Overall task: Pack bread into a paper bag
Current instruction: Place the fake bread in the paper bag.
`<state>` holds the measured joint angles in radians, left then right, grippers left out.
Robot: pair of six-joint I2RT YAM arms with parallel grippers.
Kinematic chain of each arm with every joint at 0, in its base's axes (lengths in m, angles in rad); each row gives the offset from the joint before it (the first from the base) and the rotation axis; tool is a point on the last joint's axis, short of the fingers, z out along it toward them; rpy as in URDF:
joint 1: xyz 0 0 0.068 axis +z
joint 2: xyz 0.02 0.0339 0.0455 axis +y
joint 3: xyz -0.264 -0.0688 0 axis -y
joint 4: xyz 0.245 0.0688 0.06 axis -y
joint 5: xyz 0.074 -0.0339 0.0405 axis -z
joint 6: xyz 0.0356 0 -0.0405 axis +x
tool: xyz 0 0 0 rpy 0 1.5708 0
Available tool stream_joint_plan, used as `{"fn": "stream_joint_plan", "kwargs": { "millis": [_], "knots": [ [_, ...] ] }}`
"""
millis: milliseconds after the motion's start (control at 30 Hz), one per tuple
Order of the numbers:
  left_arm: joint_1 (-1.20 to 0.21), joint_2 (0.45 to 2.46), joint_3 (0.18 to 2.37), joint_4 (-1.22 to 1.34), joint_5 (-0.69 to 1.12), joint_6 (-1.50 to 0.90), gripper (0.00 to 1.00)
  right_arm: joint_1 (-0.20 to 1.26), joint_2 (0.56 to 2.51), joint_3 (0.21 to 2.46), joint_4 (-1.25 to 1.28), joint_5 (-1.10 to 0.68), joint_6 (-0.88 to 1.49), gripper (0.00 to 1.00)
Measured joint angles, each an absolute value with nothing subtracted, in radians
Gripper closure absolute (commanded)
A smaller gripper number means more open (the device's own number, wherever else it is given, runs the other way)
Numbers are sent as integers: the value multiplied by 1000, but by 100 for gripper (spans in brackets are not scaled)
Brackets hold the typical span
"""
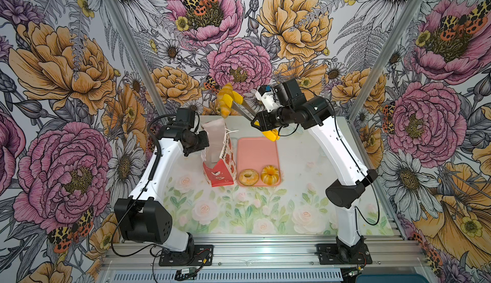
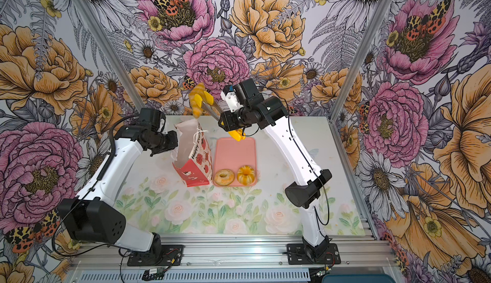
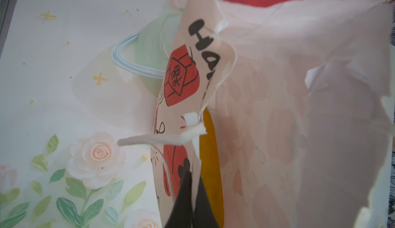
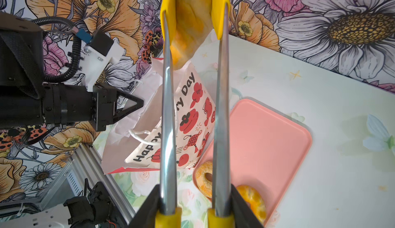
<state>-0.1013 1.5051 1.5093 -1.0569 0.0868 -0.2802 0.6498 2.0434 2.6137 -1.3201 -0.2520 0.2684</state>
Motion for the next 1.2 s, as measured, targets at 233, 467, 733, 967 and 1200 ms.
{"fn": "stream_joint_plan", "kwargs": {
  "millis": [233,467,733,967,1200],
  "knots": [
    [-114,1548,1554,-1060,86,-280,100,689,2027,2539,-1323,-277,273,52],
    [-116,1556,1558,-1061,86,-280,100,715,1976,2458,-1328,-284,290,52],
    [-114,1560,1573,-1062,82,-280,100,735,1950,2424,-1337,-285,299,49],
    [-98,1564,1588,-1067,79,-279,100,741,1949,2424,-1351,-284,297,35],
    [-93,1564,1590,-1068,78,-276,100,741,1945,2424,-1351,-266,298,36]
  ]
}}
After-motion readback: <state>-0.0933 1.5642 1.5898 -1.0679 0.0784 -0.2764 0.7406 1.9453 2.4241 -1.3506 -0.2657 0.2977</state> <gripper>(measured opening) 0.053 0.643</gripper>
